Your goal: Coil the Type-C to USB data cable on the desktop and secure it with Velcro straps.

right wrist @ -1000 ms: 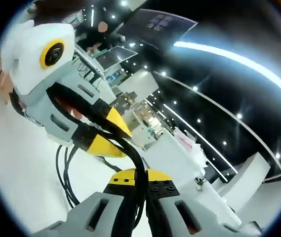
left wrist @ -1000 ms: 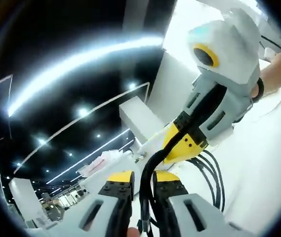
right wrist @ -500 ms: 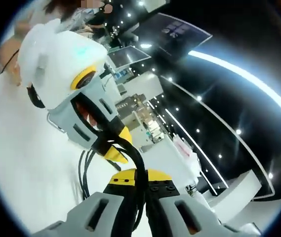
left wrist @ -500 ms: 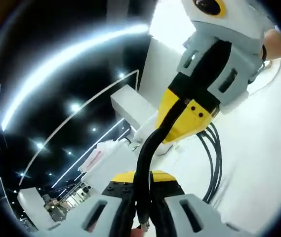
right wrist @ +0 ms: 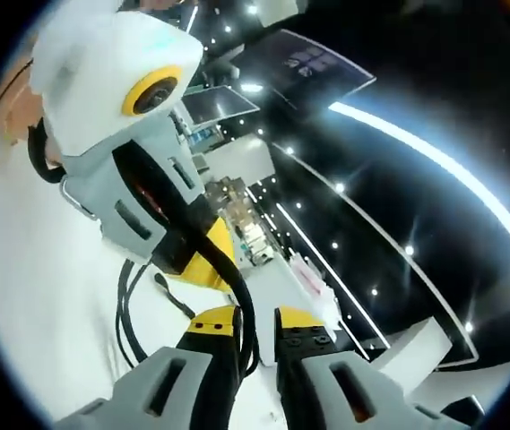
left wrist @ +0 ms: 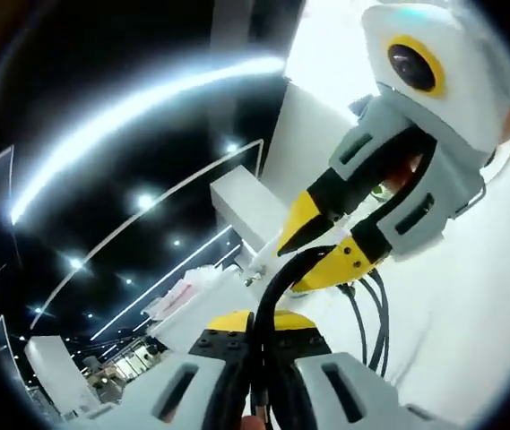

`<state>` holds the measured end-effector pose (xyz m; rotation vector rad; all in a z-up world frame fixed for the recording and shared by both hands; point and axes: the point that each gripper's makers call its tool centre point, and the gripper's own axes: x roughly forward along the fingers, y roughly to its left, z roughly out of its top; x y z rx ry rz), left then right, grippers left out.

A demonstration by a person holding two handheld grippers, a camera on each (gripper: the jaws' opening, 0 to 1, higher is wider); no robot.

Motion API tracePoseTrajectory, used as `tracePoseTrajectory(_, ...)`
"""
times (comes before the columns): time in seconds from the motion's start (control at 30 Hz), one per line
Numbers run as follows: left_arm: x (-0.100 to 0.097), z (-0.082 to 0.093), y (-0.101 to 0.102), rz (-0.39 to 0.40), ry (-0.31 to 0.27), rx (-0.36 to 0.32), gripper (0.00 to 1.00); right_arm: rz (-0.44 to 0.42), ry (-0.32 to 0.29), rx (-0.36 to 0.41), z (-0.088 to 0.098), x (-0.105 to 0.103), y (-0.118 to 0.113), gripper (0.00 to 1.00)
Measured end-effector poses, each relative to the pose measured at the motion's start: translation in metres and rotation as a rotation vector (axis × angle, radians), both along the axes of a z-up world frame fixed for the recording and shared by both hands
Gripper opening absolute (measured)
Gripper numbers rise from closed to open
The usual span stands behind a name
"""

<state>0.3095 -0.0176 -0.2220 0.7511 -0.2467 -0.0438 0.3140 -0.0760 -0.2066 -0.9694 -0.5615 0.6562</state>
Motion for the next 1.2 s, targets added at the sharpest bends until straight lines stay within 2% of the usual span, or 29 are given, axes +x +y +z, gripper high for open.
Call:
tracePoseTrajectory(0.13,0.001,0.000,-0.007,-0.017,0.006,0.021,0.07,0.031,0.029,0.006,-0.005,-0.005,0.008,0.14)
tracePoseTrajectory(0.23,0.000,0.001,-0.008,-0.028,0.006,0.021,0.07,0.006,0.015,-0.018,-0.007,0.001,0.013,0.13)
tracePoseTrajectory(0.4,-0.002,0.008,-0.011,-0.050,-0.014,0.021,0.07,-0.030,-0.005,-0.005,0.001,0.011,0.011,0.07)
tracePoseTrajectory(0.7,-0.003,0.011,-0.022,-0.103,-0.018,0.013,0.07,-0.028,-0.012,-0.011,0.002,0.009,0.008,0.05)
tracePoseTrajectory(0.9,-0.002,0.011,-0.023,-0.112,-0.013,0.007,0.07,-0.026,0.018,-0.004,0.001,0.010,0.009,0.05)
tracePoseTrajectory(1.07,-0.001,0.011,-0.021,-0.124,0.000,-0.012,0.07,-0.019,0.068,-0.004,0.000,0.012,0.012,0.05)
tracePoseTrajectory(1.2,0.000,0.010,-0.018,-0.173,0.041,-0.057,0.07,-0.011,0.163,-0.036,-0.003,0.013,0.019,0.05)
